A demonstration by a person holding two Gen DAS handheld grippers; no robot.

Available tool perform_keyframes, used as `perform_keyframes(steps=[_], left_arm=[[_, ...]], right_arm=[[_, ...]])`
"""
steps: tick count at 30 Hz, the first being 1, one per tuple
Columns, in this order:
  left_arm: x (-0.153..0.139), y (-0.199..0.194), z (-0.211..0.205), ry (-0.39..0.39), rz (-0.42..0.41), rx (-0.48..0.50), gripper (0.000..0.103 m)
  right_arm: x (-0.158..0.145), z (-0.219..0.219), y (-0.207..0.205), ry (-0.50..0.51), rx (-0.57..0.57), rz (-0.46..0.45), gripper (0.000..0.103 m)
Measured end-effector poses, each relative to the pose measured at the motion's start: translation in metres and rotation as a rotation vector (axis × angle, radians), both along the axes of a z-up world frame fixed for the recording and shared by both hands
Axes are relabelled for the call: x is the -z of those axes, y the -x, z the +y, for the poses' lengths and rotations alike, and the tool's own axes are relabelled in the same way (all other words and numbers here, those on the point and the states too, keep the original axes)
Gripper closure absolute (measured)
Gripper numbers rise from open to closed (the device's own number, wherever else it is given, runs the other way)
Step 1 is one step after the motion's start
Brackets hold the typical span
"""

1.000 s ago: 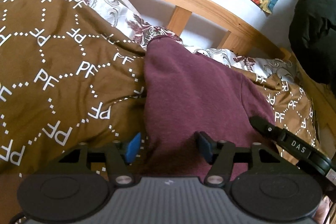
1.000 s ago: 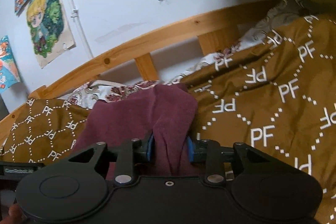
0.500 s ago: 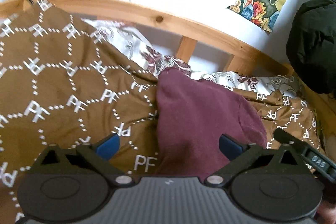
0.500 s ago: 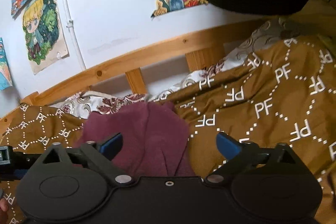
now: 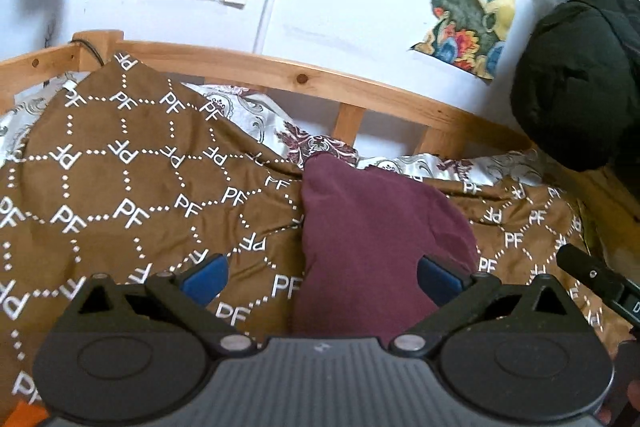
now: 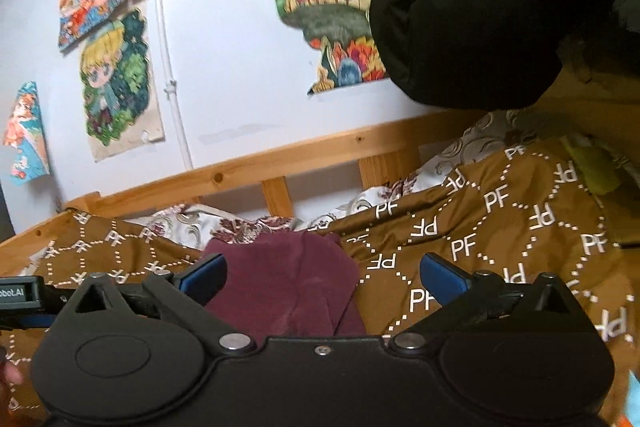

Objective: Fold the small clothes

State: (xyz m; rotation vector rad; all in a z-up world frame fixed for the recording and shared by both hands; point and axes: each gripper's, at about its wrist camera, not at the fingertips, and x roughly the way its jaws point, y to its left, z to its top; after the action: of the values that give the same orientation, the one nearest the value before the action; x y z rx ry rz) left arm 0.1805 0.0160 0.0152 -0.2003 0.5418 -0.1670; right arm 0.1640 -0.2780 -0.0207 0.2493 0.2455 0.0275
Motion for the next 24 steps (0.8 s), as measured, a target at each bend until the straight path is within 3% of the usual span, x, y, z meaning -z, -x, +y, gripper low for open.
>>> perform_keyframes(steps=[13, 19, 24], left_arm=[[-0.009, 0.093, -0.001, -0.092, -0.088, -0.035, 0.001], [0.000, 0.131, -0.002, -0.112, -0.037, -0.028, 0.001], [0.002, 0.155, -0.002, -0.218, -0.052, -0.056, 0.001]], right_arm=[[-0.004, 0.010, 0.092, 0.053, -0.012, -0.022, 0.001], [-0.005, 0.014, 0.123, 0.038, 0.002, -0.023, 0.000], [-0.004, 0.017, 0.142, 0.026, 0.043, 0.043, 0.000]])
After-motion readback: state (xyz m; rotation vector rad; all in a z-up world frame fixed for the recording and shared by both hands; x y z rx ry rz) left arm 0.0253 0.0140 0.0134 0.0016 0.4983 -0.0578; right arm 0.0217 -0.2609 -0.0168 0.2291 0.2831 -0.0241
